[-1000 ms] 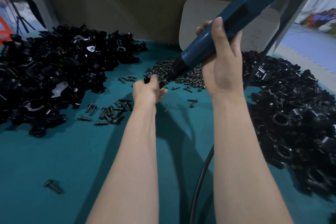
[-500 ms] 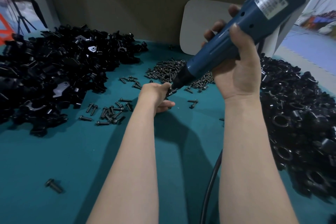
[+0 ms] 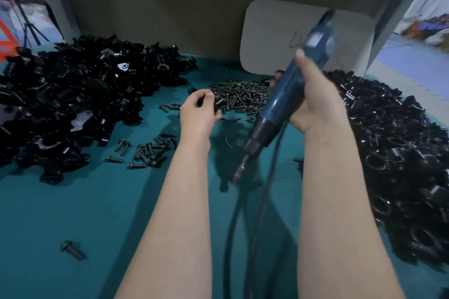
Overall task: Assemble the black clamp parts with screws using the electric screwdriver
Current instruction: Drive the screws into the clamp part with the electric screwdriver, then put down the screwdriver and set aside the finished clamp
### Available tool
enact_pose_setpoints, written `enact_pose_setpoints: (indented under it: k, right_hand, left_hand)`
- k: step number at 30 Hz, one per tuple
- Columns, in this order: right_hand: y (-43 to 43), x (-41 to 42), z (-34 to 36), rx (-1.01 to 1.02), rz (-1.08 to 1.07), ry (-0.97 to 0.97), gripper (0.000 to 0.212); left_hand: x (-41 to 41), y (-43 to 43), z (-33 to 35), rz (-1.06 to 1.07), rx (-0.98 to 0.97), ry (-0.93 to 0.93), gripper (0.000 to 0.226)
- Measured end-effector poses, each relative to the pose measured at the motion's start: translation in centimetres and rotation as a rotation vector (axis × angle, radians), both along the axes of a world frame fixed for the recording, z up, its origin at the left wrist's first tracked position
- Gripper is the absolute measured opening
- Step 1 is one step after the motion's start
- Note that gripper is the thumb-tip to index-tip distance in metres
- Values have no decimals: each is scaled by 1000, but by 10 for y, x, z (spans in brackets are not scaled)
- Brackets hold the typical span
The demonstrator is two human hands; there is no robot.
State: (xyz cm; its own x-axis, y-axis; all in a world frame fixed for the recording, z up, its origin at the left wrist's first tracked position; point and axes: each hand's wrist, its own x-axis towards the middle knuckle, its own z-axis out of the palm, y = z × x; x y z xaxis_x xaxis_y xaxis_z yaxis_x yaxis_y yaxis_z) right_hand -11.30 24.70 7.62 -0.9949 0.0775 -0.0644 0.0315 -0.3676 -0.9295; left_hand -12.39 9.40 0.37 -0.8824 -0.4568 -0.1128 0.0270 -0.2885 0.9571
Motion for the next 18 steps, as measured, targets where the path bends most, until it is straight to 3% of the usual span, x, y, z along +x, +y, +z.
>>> enact_pose_setpoints:
  k: [3, 5, 8, 10, 13, 18]
  right_hand:
    - [2, -13, -22, 192, -43, -159, 58]
    - [1, -19, -34, 368, -91, -164, 80]
    - [2, -26, -47, 634, -118, -141, 93]
    - [4, -29, -52, 832, -124, -170, 89]
    - [1, -26, -57, 1073, -70, -259, 67]
    - [-5, -28, -59, 1279, -53, -320, 44]
  left_hand:
    - [-1, 2, 0, -9, -19, 50, 16]
    - [1, 5, 0, -54, -72, 93, 21]
    - [4, 10, 0, -58, -258, 183, 24]
    - [7, 14, 2, -81, -352, 230, 28]
    - [10, 20, 5, -142, -344, 214, 36]
    - [7, 23, 4, -232, -264, 239, 25]
